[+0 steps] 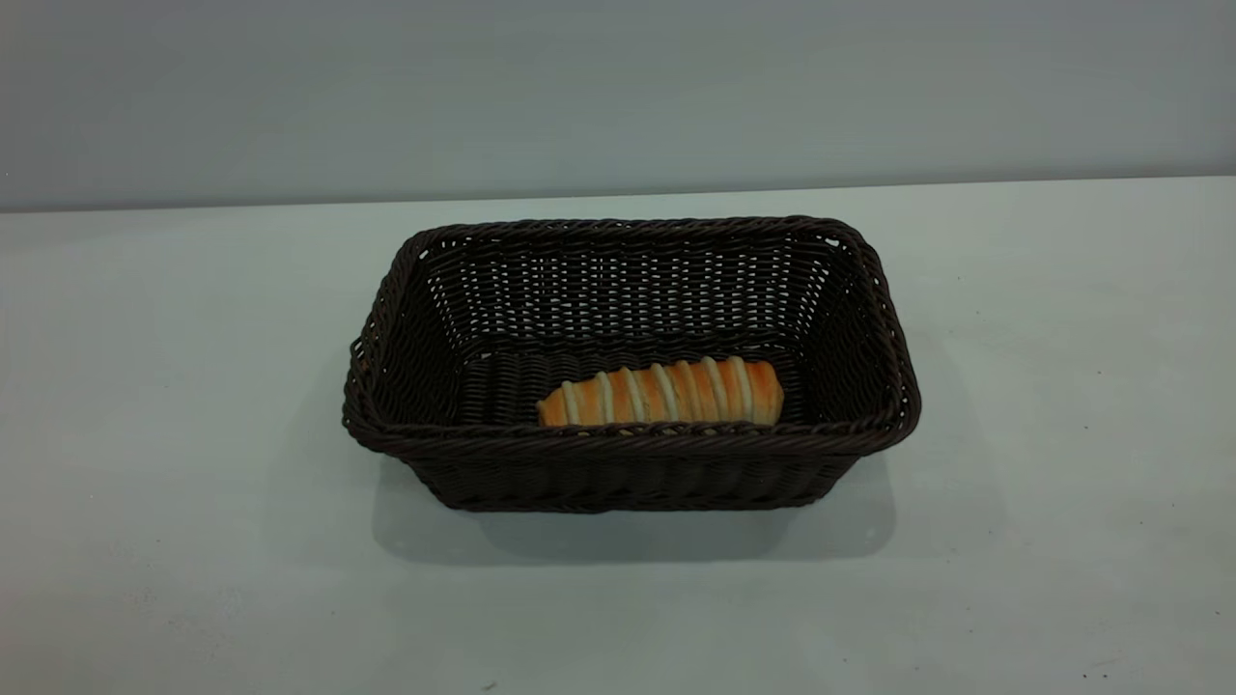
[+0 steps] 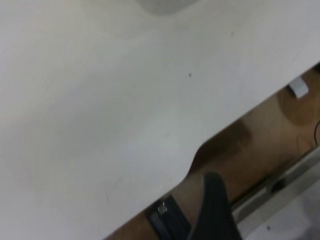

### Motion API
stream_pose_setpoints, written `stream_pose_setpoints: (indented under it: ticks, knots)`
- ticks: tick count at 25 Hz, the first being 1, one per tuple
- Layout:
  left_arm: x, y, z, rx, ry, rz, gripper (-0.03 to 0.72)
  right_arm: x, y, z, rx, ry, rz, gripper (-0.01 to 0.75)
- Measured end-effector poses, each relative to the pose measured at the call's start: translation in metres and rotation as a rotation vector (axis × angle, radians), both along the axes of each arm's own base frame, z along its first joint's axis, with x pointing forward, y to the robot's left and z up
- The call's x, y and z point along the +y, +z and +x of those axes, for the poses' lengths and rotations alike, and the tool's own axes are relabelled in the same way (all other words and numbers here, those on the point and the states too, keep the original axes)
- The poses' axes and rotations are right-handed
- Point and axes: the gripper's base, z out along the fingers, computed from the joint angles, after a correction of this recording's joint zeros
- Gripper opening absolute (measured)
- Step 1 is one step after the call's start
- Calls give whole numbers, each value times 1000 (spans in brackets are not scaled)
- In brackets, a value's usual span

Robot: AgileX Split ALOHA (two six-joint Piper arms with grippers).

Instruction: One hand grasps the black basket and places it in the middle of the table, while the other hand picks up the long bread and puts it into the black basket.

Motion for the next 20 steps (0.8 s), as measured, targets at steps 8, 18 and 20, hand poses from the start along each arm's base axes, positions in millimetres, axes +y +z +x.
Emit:
stream_pose_setpoints:
  ticks: [8,18,20]
  knots:
    - [7,1,-9,-65,0,-48,571,1,0,0,0,-69,2,443]
    - [11,1,-13,-95,403,-46,571,1,0,0,0,-99,2,442]
    - [11,1,-16,-112,508,-46,571,1,0,0,0,-99,2,443]
